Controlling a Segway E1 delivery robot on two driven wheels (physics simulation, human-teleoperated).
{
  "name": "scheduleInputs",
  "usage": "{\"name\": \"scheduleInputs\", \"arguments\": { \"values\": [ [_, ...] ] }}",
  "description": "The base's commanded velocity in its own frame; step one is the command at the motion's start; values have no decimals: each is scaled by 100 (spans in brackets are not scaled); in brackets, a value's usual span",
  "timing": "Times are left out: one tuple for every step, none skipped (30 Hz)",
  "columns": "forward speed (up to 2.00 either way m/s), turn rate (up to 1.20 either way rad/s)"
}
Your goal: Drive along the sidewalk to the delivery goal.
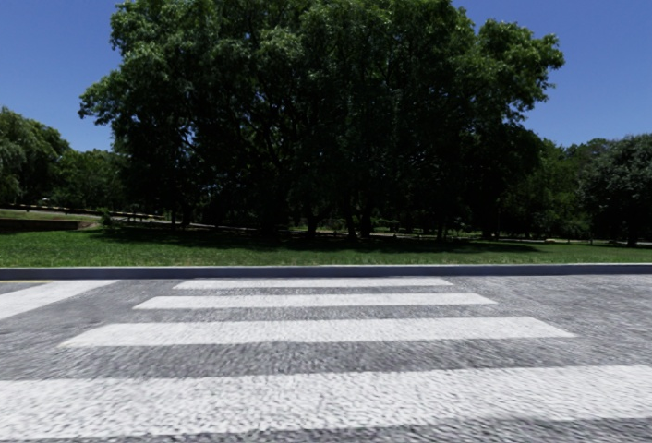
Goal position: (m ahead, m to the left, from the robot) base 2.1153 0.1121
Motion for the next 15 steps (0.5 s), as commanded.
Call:
{"name": "scheduleInputs", "arguments": {
  "values": [
    [200,35],
    [200,35],
    [200,36],
    [200,36],
    [200,36],
    [200,36],
    [200,36],
    [200,36],
    [200,36],
    [200,36],
    [191,16],
    [165,0],
    [165,0],
    [142,0],
    [130,0]
  ]
}}
